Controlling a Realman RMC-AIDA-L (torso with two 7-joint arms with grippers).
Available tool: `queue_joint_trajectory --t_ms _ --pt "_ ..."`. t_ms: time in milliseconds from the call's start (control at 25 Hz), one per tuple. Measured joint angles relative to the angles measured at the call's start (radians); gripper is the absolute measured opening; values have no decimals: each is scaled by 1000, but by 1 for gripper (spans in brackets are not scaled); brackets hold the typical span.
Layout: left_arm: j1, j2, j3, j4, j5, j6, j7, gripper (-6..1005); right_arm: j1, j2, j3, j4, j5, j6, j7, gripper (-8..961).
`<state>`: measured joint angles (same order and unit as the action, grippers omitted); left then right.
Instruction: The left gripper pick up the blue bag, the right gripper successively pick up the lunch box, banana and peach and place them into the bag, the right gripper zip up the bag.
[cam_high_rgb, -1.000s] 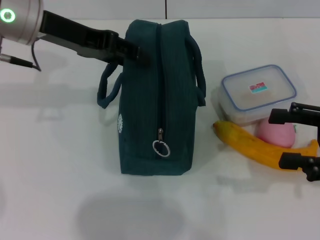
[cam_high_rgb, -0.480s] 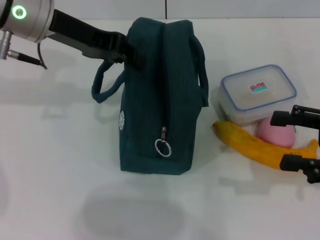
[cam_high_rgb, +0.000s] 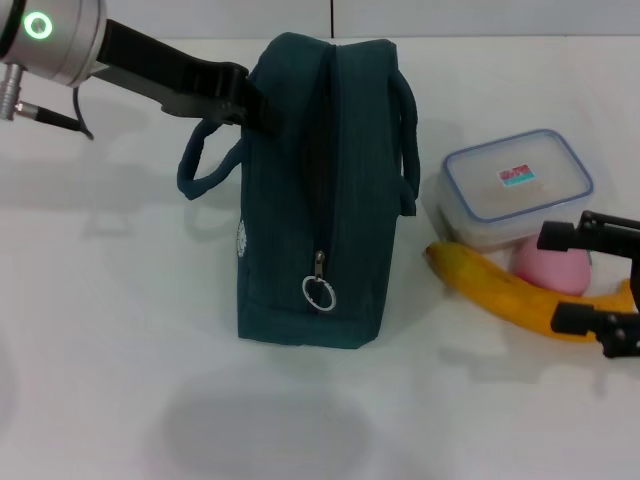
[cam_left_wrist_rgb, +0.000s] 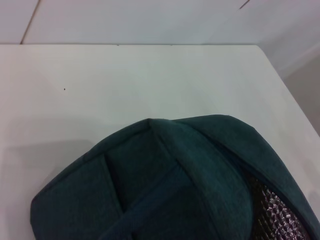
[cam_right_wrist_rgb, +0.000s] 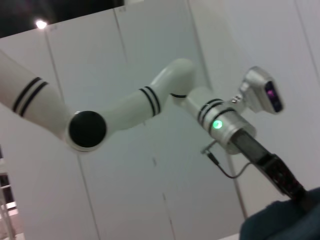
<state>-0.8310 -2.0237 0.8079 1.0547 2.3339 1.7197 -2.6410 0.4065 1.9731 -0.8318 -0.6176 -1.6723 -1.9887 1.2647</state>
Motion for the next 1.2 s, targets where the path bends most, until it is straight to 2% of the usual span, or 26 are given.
queue_joint_trajectory --t_ms 160,320,400,600,880,1040,1200 --pt "6 0 -2 0 -2 0 -6 60 0 6 69 51 13 40 3 814" --pt "17 -3 0 1 -4 0 -5 59 0 13 232 128 15 146 50 814" --pt "22 -6 0 1 -4 0 -2 55 -2 0 324 185 15 245 131 814" --pt "28 -8 0 1 -4 0 4 55 -12 -44 412 271 17 372 273 814" --pt "33 -9 1 1 -4 0 15 55 -26 -53 439 277 17 500 441 814" --pt "33 -9 1 1 -4 0 19 55 -16 -44 432 298 10 598 496 813" --pt "33 -13 1 1 -4 0 35 55 -5 -5 442 361 22 709 503 813"
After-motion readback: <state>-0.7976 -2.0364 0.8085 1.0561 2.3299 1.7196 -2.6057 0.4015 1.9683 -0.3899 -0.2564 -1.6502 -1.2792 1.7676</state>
